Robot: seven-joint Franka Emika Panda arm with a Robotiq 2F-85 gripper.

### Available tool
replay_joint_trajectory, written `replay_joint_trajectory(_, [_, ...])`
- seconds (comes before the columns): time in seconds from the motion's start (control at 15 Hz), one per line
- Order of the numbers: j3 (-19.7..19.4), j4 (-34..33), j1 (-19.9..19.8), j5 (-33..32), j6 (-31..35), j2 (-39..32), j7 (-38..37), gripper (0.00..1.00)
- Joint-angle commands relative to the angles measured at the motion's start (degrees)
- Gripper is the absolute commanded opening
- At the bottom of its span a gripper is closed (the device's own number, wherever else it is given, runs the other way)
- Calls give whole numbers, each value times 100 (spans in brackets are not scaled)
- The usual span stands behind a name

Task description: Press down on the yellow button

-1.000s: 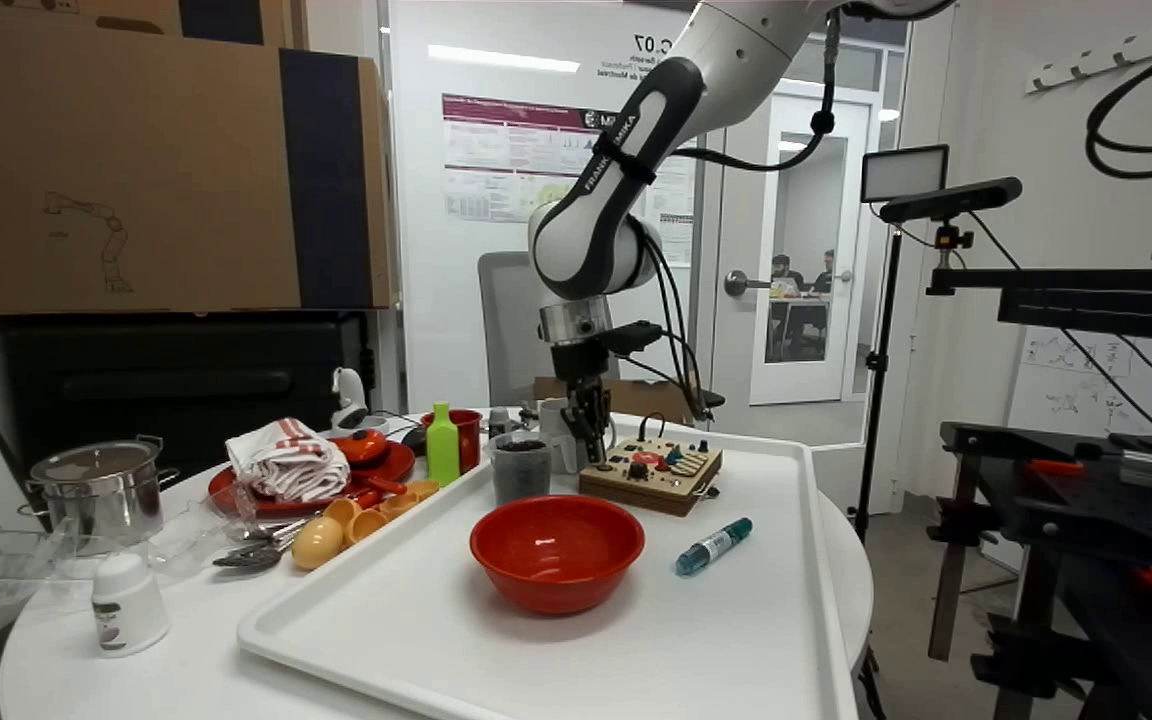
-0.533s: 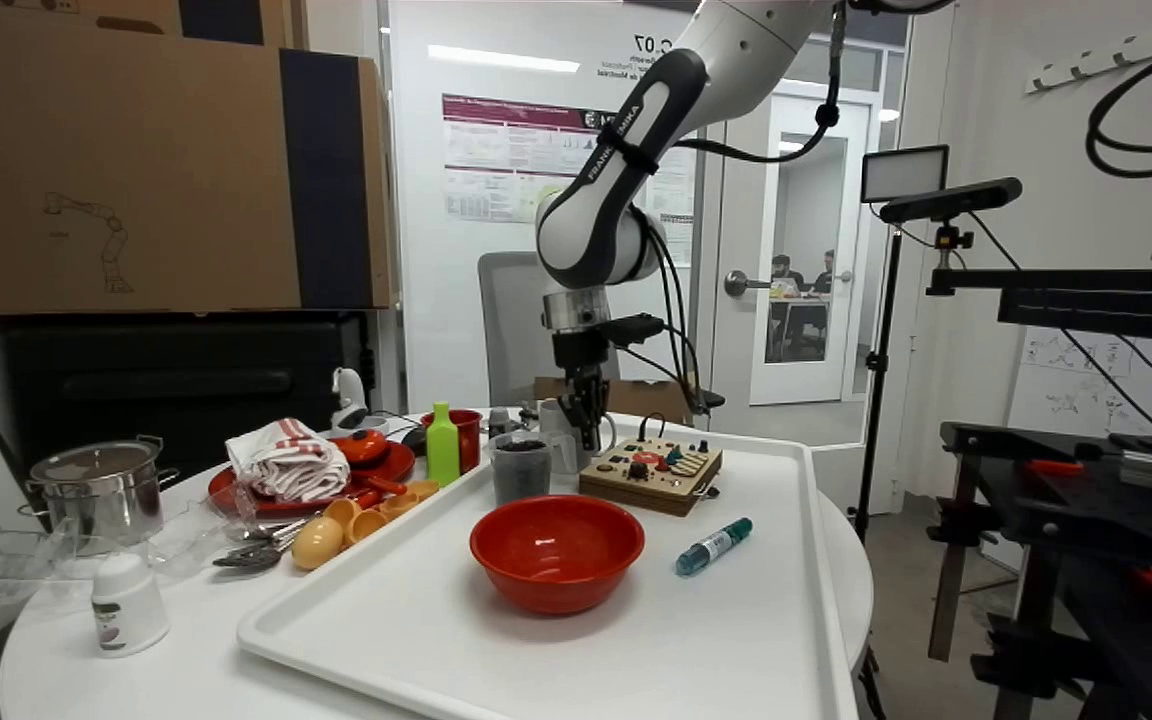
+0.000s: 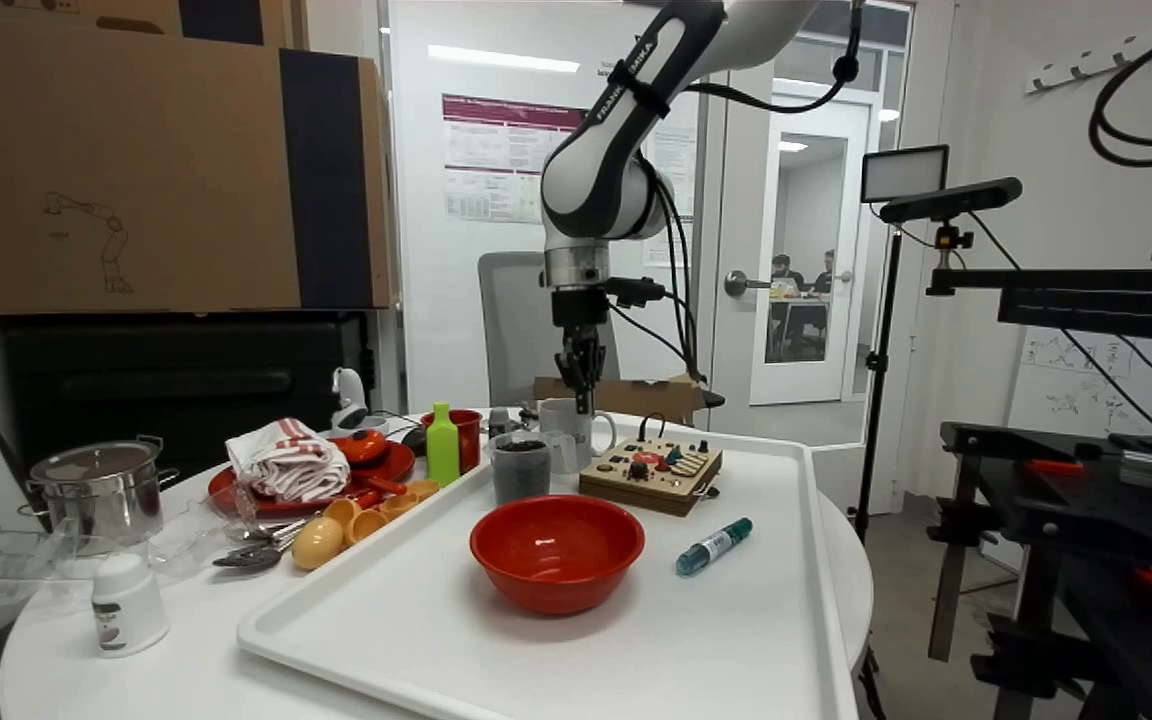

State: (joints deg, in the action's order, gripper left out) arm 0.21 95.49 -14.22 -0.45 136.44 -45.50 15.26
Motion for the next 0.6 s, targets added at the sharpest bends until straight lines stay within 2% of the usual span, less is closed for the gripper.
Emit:
replay_joint_trajectory(0.0, [217, 794, -158, 138, 36, 811, 619, 10])
replay_joint_trajectory(0.13, [251, 1049, -137, 130, 205, 1104, 783, 11])
replay_joint_trajectory(0.2, [267, 1169, -116, 126, 303, 1250, 859, 17])
replay_joint_trajectory(0.27, [294, 1266, -111, 161, 358, 1378, 900, 36])
replay_joint_trajectory(0.33, [320, 1362, -100, 187, 406, 1499, 937, 37])
replay_joint_trajectory(0.4, [180, 884, -5, 89, 203, 1083, 746, 18])
replay_joint_trajectory(0.53, [210, 1066, 10, 106, 244, 1296, 783, 32])
